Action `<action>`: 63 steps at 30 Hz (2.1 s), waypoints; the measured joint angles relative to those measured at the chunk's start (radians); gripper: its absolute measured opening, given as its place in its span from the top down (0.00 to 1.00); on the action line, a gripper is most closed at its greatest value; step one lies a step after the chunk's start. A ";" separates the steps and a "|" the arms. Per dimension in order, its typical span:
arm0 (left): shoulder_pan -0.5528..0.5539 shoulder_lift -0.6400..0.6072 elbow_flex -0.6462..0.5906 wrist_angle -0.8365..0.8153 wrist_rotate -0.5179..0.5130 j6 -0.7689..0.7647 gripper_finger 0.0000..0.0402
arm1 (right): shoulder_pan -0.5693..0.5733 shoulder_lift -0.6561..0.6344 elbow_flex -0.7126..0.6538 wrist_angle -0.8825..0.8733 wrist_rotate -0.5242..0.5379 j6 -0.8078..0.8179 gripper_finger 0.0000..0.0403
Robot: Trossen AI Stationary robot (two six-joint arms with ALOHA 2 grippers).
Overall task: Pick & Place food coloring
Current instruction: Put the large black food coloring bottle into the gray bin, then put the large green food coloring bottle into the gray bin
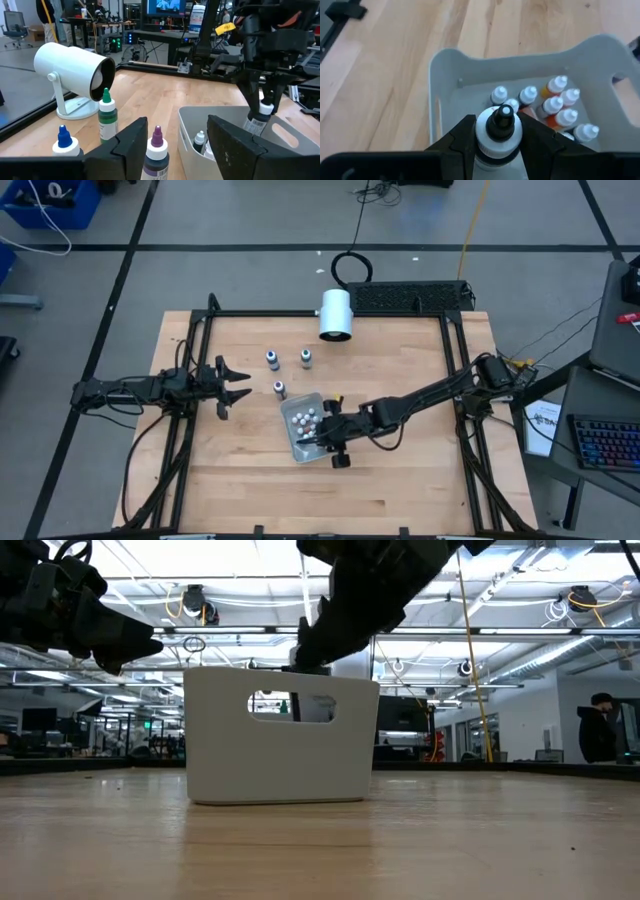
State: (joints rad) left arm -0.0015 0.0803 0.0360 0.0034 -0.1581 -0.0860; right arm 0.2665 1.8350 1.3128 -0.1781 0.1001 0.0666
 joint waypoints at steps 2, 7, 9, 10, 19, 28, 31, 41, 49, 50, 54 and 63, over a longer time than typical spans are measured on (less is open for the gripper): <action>0.000 0.000 0.000 0.000 0.000 0.000 0.50 | -0.001 0.000 0.000 -0.003 0.000 0.000 0.73; 0.000 0.000 0.000 0.000 0.000 0.000 0.52 | -0.006 -0.001 0.000 -0.005 0.003 0.000 0.73; 0.000 0.000 0.000 0.000 0.000 0.000 0.52 | -0.006 -0.001 0.000 -0.013 0.003 0.000 0.73; 0.000 0.000 0.000 0.000 0.000 0.000 0.52 | -0.006 0.002 0.000 -0.017 0.003 0.000 0.73; 0.000 0.000 0.000 -0.001 0.000 0.000 0.48 | -0.005 0.061 0.003 0.021 0.001 0.005 0.73; 0.000 0.000 0.000 0.000 0.000 0.000 0.51 | -0.005 0.056 0.001 0.033 0.002 0.013 0.73; 0.000 0.000 0.000 0.000 0.000 0.000 0.52 | -0.005 0.056 0.001 0.032 0.002 0.030 0.73; 0.000 0.000 0.000 0.000 0.000 0.000 0.49 | -0.005 0.058 -0.002 0.017 0.002 0.089 0.50; 0.000 0.000 0.000 0.000 0.000 0.000 0.49 | -0.003 0.011 -0.002 0.016 0.003 0.098 0.48; 0.000 0.000 0.000 0.000 0.000 0.000 0.49 | -0.003 -0.002 -0.002 0.016 0.003 0.092 0.48; 0.000 0.000 0.000 0.000 0.000 0.000 0.51 | -0.003 -0.067 -0.002 0.008 0.062 0.034 0.48; 0.000 0.000 0.000 0.000 0.000 0.000 0.51 | -0.208 -0.191 0.093 -0.162 0.121 -0.094 0.48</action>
State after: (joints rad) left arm -0.0014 0.0807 0.0360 0.0036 -0.1581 -0.0860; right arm 0.0589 1.6445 1.4059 -0.3399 0.2210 -0.0276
